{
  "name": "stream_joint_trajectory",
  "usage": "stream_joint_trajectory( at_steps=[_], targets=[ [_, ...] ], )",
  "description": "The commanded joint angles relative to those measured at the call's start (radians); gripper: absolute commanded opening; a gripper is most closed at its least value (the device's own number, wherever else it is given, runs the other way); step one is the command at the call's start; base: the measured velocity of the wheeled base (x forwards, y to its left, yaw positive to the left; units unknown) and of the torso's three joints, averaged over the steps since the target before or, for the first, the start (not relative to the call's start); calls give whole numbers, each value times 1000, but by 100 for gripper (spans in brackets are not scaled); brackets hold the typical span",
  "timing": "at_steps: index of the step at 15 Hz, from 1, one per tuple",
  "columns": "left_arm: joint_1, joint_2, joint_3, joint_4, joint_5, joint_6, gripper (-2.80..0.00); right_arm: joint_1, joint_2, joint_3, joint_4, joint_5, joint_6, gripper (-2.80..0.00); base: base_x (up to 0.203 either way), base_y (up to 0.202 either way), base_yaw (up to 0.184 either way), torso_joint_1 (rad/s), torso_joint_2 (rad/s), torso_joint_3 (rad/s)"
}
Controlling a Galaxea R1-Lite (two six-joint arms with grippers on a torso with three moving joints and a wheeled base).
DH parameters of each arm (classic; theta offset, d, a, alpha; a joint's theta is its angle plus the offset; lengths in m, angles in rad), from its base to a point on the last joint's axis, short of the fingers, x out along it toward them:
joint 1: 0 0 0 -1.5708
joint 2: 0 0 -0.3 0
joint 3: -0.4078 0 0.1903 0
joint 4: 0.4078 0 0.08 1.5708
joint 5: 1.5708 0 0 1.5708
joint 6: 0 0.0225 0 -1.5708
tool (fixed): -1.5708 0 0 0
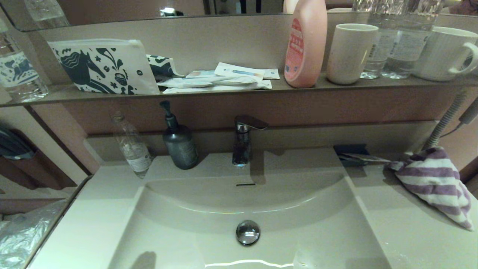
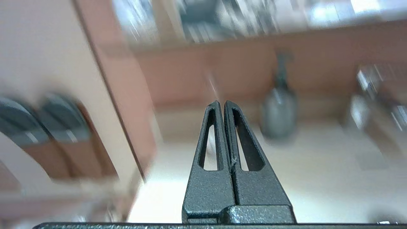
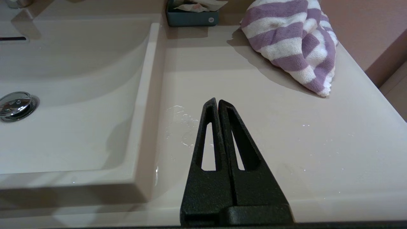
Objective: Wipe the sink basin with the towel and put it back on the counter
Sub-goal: Pick up the cloth
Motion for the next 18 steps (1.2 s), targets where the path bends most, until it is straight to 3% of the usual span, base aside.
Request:
stream_joint_trajectory(
  at_steps=[1,4,10,11,18],
  targets=[
    [8,-145,23,241,-55,-15,-280,0,0,0,0,0,0,-280,0,0,0,0,0,0],
    [9,-253,69,429,-102,-38,-280,0,0,0,0,0,-1,-280,0,0,0,0,0,0],
    [10,-255,172,395,-109,-89,-280,0,0,0,0,0,0,-280,0,0,0,0,0,0],
    [10,-255,177,353,-107,-98,-280,0,0,0,0,1,-1,-280,0,0,0,0,0,0],
    [10,-255,178,350,-105,-118,-280,0,0,0,0,1,-2,-280,0,0,0,0,0,0]
  ],
)
